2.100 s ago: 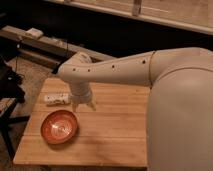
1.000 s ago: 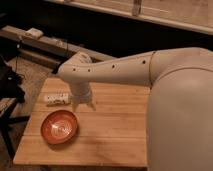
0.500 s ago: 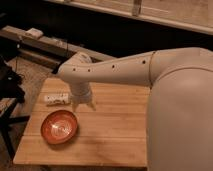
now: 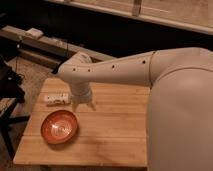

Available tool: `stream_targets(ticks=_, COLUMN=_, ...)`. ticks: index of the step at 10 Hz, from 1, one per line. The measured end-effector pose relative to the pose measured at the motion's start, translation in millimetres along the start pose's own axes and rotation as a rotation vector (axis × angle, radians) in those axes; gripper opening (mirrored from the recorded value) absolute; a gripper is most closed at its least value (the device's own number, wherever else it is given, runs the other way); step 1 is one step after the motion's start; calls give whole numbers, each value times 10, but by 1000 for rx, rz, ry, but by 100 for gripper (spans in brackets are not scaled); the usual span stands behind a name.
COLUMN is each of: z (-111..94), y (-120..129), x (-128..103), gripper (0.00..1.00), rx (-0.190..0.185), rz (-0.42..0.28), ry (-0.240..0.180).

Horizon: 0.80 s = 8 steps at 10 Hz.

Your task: Place the bottle in the ceramic bowl

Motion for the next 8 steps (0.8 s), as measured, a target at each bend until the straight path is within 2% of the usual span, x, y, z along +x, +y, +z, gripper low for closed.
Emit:
stream_targets(ticks=6, z=5, y=-1, x=-25, gripper=65, rx=2, rz=-9, ry=-3)
stream_targets(ticks=8, z=33, y=87, x=-199, gripper=65, rx=8, rz=-86, ry=-14)
